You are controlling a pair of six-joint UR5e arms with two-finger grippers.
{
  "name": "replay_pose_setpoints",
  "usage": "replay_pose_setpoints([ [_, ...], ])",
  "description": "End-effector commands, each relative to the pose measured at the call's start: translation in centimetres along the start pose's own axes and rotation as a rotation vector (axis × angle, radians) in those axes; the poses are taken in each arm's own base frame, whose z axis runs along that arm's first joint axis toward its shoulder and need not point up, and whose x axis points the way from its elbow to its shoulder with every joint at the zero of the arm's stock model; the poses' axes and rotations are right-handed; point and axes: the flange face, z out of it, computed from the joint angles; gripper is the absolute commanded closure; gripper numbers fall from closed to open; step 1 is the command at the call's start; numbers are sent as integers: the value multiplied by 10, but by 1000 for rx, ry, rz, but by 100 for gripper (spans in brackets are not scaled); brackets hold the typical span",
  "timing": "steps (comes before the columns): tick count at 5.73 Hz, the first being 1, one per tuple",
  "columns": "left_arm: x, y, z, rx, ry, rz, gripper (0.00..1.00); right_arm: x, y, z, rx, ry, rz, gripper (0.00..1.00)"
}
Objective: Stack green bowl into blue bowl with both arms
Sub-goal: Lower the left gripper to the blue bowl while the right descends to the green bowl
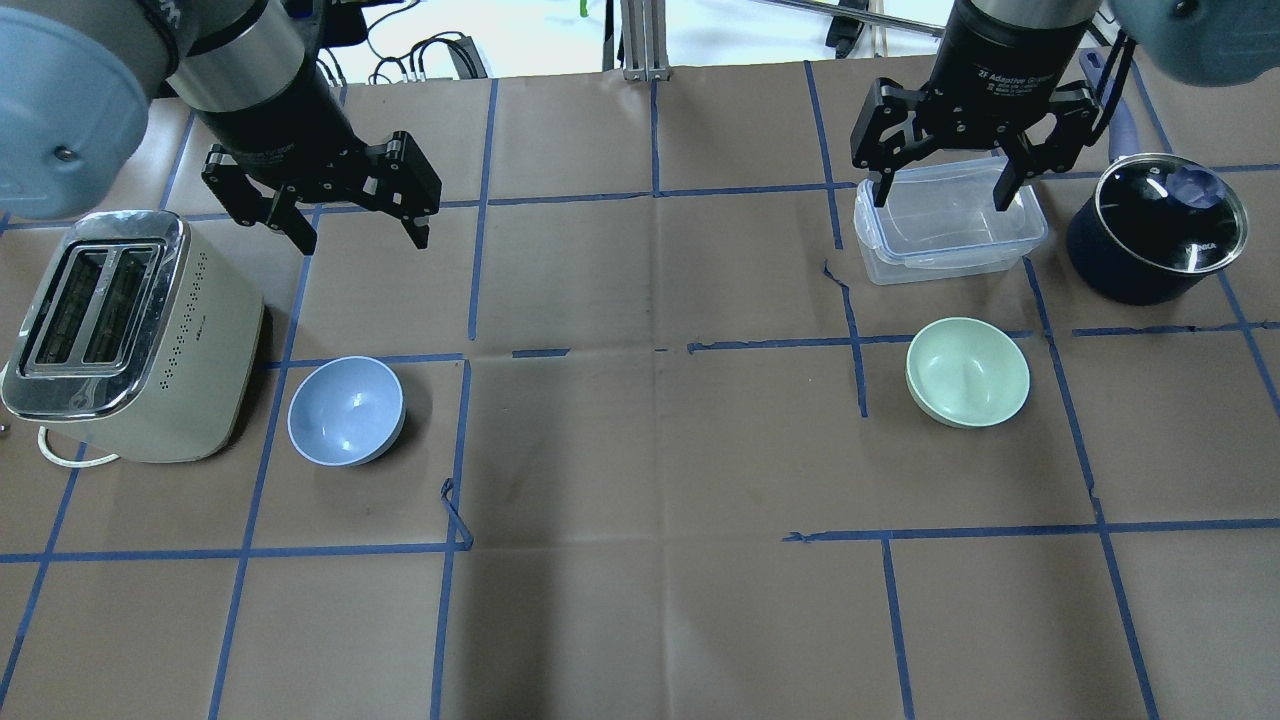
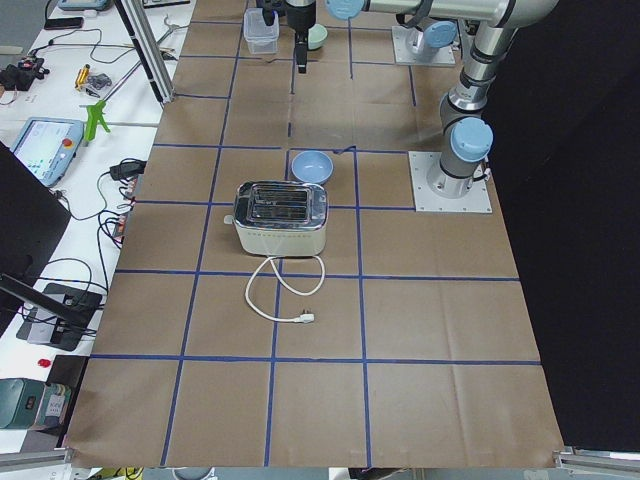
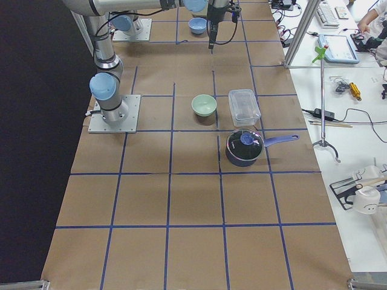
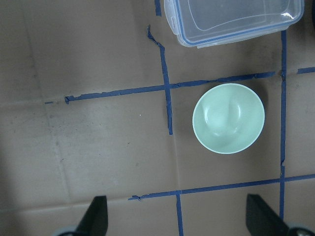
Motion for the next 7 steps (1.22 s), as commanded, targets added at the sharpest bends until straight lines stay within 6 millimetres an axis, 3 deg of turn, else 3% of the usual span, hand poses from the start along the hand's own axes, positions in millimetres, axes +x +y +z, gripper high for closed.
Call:
replay_pose_setpoints([
  [1, 0, 0, 0, 1, 0, 1, 2, 0, 0, 2, -4, 2, -2, 0],
  [3, 0, 0, 2, -3, 0, 1, 2, 18, -9, 7, -14, 10, 6, 0],
  [4, 0, 2, 3, -5, -2, 2, 2, 38, -17, 6, -8, 8, -11, 0],
  [6, 0, 6, 7, -11, -2, 2, 2, 134, -44, 18, -29, -11, 6, 0],
  [7, -3, 12, 12, -25, -1, 29, 2, 185, -46, 39, -58, -44, -26, 0],
])
